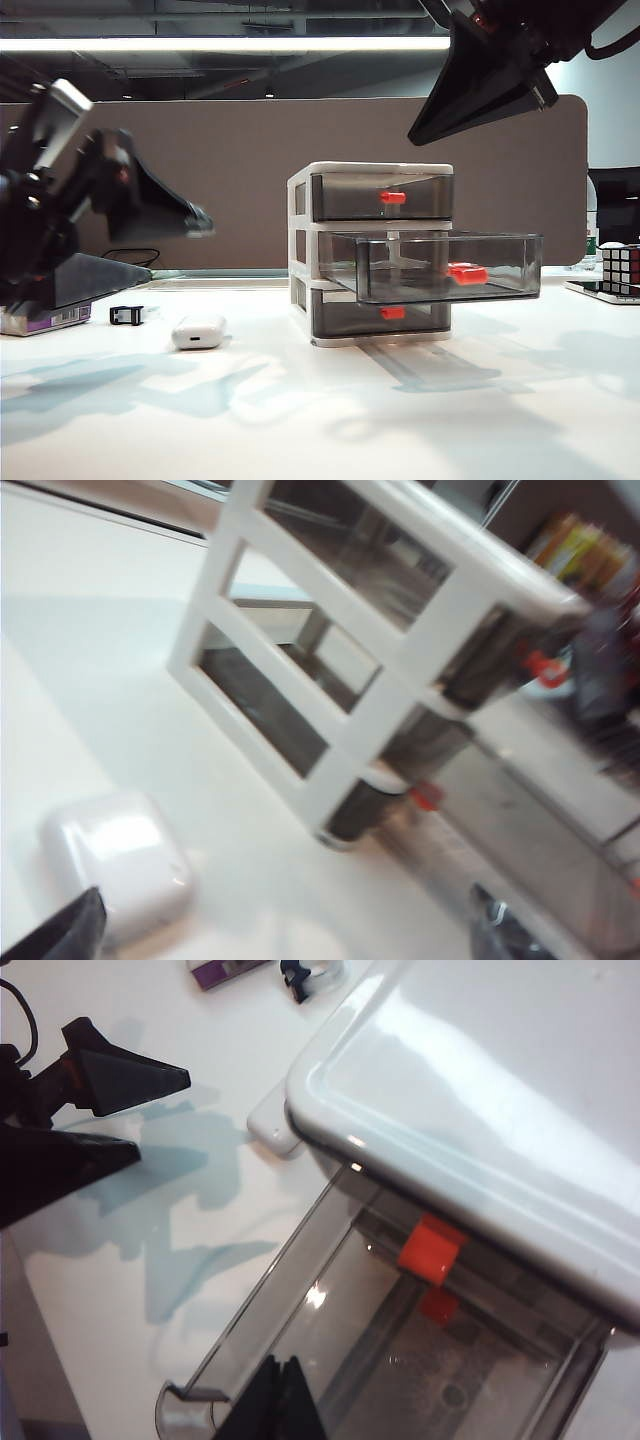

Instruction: Open the second layer of the drawer on the table, pick up the earphone case on the table and put it in, and finally close the drawer.

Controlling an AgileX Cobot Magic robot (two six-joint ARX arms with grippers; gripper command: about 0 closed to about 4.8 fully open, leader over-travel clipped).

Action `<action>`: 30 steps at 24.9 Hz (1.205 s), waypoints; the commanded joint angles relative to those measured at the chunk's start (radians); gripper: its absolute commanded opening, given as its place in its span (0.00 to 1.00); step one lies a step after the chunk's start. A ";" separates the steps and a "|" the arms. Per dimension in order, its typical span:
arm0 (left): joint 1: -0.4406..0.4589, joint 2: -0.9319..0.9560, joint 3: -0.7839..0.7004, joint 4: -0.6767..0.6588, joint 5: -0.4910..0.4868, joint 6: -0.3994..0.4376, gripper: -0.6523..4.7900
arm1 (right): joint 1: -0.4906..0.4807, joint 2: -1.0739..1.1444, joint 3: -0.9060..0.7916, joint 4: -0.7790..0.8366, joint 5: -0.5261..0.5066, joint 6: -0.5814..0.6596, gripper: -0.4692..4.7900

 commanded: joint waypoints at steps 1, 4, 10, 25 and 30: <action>-0.002 -0.003 0.076 -0.185 0.012 0.167 1.00 | 0.002 0.012 0.004 0.042 -0.009 -0.005 0.08; -0.002 -0.003 0.146 -0.341 -0.032 0.273 1.00 | 0.003 0.055 0.004 0.047 -0.034 -0.004 0.08; 0.005 0.000 0.153 -0.382 -0.148 0.355 1.00 | 0.003 0.142 0.005 0.139 -0.056 0.014 0.08; 0.012 0.169 0.257 -0.417 -0.145 0.344 1.00 | 0.066 0.248 0.012 0.456 -0.097 0.105 0.08; 0.011 0.225 0.311 -0.417 -0.147 0.294 1.00 | 0.066 0.291 0.039 0.500 -0.101 0.127 0.08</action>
